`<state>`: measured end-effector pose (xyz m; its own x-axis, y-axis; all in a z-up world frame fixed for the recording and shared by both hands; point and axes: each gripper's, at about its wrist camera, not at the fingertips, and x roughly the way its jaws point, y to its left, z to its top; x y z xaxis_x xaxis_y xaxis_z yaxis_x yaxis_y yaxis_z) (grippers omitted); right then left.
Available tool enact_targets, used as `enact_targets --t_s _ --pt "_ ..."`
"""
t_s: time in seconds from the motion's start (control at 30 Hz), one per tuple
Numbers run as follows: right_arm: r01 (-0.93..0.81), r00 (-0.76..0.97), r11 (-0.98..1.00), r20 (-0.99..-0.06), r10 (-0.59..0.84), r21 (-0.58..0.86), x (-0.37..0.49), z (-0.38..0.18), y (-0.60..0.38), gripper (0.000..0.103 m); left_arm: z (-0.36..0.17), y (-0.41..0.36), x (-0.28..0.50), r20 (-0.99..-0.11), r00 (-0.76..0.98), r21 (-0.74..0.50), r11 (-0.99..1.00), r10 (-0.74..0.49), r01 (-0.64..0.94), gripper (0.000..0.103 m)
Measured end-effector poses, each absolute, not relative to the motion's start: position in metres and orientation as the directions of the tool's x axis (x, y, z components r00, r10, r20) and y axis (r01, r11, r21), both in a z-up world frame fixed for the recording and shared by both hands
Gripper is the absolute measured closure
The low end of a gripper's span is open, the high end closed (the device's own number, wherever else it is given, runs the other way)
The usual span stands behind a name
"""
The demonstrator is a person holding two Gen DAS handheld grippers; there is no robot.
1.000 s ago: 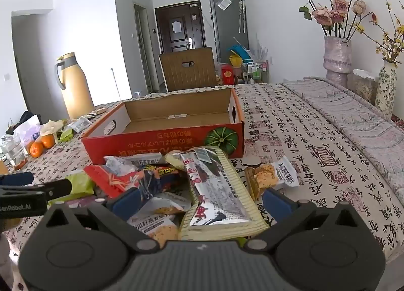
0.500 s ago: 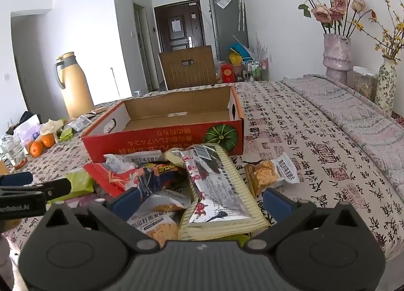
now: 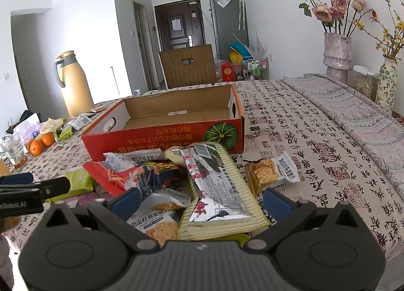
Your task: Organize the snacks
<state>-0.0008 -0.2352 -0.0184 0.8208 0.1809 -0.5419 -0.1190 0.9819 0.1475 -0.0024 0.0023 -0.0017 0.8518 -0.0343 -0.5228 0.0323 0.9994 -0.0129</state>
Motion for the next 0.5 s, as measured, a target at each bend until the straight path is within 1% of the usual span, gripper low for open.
enact_targets --t_s 0.5 --pt "-0.119 0.82 0.982 -0.544 0.181 0.148 -0.0009 -0.0174 -0.2345 0.0 -0.0021 0.002 -0.0021 -0.523 0.852 -0.014 0.999 -0.036 0.033 0.0"
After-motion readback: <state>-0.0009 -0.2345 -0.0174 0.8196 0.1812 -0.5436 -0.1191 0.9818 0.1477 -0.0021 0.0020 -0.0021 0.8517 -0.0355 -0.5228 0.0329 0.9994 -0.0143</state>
